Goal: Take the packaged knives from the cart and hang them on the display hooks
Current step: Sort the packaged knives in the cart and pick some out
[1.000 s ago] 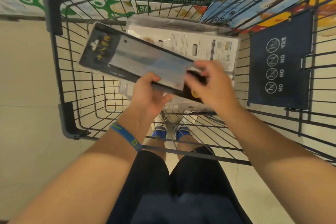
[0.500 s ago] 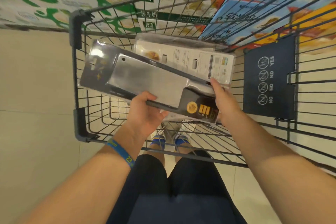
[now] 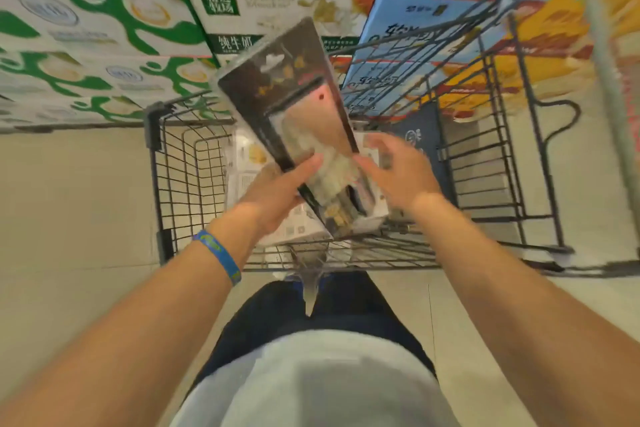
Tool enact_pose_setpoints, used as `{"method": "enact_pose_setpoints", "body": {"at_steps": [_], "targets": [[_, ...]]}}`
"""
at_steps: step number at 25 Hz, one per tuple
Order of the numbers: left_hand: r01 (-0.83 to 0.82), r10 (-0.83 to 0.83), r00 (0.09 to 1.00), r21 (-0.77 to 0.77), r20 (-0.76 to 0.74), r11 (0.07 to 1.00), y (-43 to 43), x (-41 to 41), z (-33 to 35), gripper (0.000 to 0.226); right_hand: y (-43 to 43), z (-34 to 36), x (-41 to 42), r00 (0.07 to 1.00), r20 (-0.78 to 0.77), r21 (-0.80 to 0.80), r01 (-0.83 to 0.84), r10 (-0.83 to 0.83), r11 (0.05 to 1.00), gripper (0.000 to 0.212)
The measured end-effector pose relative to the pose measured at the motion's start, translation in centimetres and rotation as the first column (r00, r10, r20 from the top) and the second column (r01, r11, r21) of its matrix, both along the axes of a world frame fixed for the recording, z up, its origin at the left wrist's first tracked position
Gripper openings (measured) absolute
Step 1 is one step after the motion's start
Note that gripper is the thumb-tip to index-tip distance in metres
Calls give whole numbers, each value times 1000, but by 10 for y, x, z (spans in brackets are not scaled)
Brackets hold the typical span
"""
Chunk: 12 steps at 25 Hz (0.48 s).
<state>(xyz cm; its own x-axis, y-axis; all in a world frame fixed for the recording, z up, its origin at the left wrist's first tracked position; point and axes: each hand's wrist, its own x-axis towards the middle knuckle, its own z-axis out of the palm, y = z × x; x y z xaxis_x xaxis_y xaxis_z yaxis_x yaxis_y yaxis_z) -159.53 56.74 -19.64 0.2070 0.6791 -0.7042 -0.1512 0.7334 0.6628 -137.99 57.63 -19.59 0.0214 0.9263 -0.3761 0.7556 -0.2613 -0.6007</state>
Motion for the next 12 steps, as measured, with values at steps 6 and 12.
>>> {"method": "enact_pose_setpoints", "body": {"at_steps": [6,12], "targets": [[-37,70,985,198,-160,980,-2,19,42,28,9,63,111,704,588,251,308,-397,918,78],[33,62,962,338,-267,941,-14,35,67,16,11,79,126,832,394,93,386,-390,918,68]]}}
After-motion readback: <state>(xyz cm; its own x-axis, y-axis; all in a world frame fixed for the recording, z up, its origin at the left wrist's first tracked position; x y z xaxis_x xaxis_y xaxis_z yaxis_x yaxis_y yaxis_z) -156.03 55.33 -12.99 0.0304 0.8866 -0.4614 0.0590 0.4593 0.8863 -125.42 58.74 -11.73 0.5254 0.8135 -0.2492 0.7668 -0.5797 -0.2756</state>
